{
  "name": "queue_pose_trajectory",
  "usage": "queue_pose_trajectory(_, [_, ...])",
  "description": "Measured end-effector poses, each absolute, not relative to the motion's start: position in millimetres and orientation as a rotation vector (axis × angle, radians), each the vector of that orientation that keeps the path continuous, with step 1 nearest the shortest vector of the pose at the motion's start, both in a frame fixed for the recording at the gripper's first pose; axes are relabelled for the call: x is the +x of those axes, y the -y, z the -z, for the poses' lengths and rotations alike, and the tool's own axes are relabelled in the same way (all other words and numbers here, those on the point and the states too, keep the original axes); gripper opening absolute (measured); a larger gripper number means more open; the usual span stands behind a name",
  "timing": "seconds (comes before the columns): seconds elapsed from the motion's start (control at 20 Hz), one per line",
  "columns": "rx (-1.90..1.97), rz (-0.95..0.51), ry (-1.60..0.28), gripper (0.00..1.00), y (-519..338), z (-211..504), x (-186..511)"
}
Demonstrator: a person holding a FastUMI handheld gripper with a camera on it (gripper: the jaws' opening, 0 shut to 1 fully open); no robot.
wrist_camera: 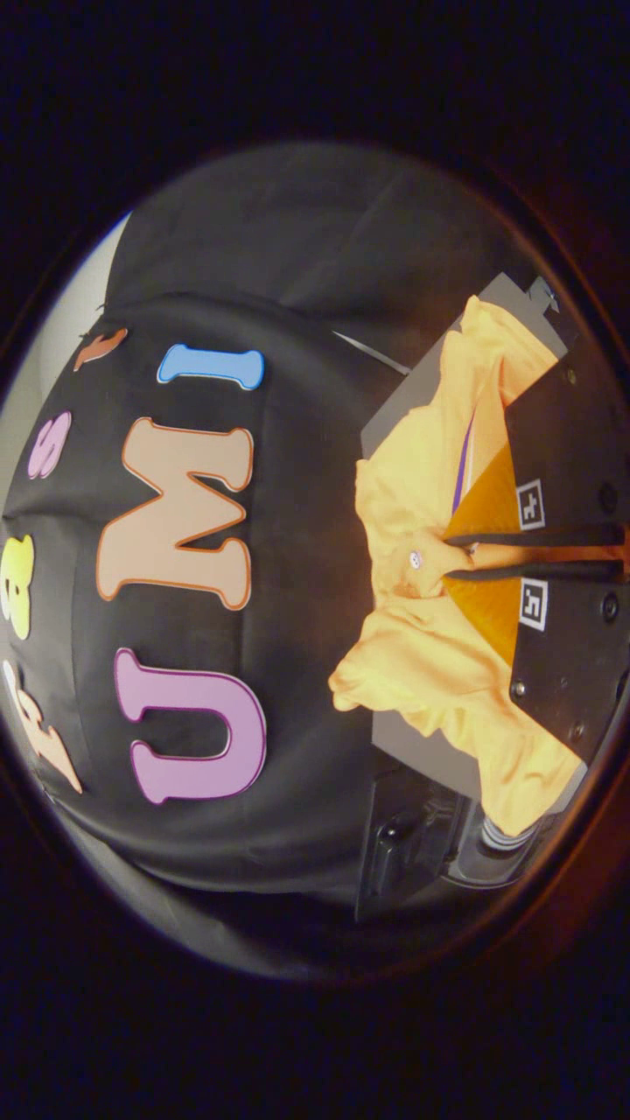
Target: Put the clothes into the washing machine and then close the washing machine lid.
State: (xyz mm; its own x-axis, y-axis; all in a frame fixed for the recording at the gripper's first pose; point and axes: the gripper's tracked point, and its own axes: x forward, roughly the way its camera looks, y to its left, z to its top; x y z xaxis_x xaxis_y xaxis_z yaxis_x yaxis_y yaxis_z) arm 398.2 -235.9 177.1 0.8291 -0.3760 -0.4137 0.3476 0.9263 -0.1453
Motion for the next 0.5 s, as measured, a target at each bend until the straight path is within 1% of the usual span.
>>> queue_pose_trajectory(0.5, [0.012,0.191,-0.377,0.06,126.4,-222.7,413.0])
